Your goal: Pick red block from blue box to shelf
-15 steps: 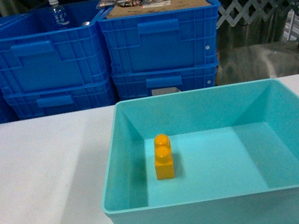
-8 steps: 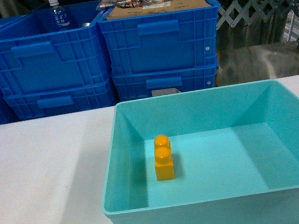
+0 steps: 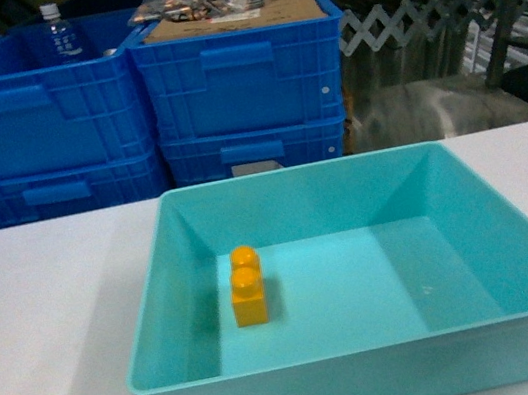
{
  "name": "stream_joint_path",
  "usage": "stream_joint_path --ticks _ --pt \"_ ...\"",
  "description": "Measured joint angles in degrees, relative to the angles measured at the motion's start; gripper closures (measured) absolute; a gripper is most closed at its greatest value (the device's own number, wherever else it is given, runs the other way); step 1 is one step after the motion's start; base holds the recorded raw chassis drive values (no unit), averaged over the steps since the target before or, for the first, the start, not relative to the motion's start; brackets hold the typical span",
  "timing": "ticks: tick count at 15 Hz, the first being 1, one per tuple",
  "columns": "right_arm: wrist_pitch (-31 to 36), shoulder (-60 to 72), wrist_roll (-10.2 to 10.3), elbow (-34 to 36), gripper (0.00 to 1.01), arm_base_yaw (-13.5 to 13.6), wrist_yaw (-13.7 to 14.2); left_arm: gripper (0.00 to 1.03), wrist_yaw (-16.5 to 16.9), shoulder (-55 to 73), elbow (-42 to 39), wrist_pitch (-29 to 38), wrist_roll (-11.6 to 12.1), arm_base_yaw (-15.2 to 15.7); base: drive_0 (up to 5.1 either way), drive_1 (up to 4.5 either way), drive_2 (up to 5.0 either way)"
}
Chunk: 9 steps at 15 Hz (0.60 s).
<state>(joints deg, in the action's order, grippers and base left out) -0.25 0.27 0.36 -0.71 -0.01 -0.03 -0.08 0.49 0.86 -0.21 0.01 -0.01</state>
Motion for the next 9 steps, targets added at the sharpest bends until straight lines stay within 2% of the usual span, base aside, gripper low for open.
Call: stream_joint_path --ticks 9 --pt "0.0 0.0 0.0 0.0 0.72 0.0 0.02 0.05 0.04 0.0 0.0 -0.02 0.0 0.0 -1.6 -1.6 -1.6"
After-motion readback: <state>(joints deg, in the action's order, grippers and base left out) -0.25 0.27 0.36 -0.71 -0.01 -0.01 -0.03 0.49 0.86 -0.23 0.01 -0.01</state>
